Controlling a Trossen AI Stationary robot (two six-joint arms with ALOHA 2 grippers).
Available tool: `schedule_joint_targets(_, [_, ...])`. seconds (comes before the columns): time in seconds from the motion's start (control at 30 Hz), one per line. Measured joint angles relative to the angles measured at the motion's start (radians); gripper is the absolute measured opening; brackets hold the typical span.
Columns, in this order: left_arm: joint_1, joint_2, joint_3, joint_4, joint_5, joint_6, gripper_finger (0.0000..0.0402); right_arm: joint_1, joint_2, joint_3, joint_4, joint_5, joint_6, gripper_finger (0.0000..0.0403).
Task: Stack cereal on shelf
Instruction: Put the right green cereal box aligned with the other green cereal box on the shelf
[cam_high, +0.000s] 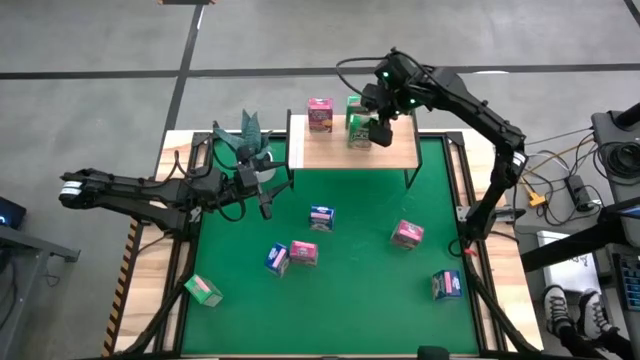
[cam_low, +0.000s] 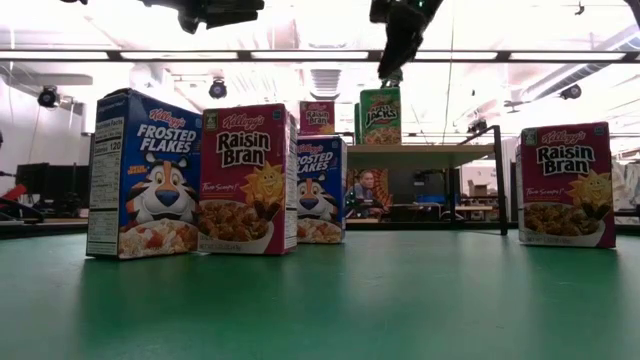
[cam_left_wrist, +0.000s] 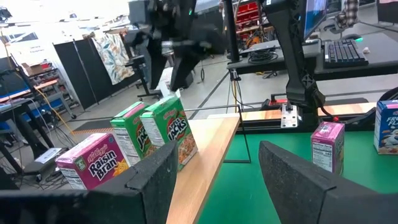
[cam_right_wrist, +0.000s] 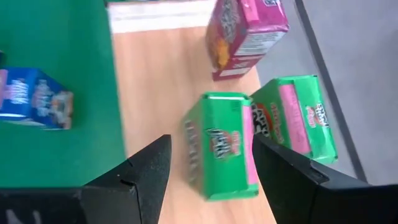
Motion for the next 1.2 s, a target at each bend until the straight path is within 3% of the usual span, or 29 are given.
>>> schedule_joint_targets(0.27, [0.000, 0.000, 0.000, -0.002, 0.000, 0.000, 0.0207, 0.036, -0.010, 0.093, -0.220, 0.009, 0.111, 0.0208])
schedule_joint_targets(0.43, [0.000, 0.000, 0.000, -0.006, 0.000, 0.000, 0.0207, 0.035, -0.015, 0.033, -0.277, 0.131, 0.133, 0.0173])
schedule_joint_targets(0.67, [0.000, 0.000, 0.000, -0.008, 0.000, 0.000, 0.0207, 0.033, -0.008, -0.070, -0.209, 0.287, 0.111, 0.0100])
schedule_joint_targets(0.9, [0.000, 0.000, 0.000, -0.008, 0.000, 0.000, 0.0207, 0.023, -0.001, -0.126, -0.092, 0.289, 0.054, 0.0041])
schedule_joint_targets(1.2, [0.000, 0.000, 0.000, -0.008, 0.000, 0.000, 0.0207, 0.017, -0.001, -0.137, -0.006, 0.290, 0.002, 0.0011])
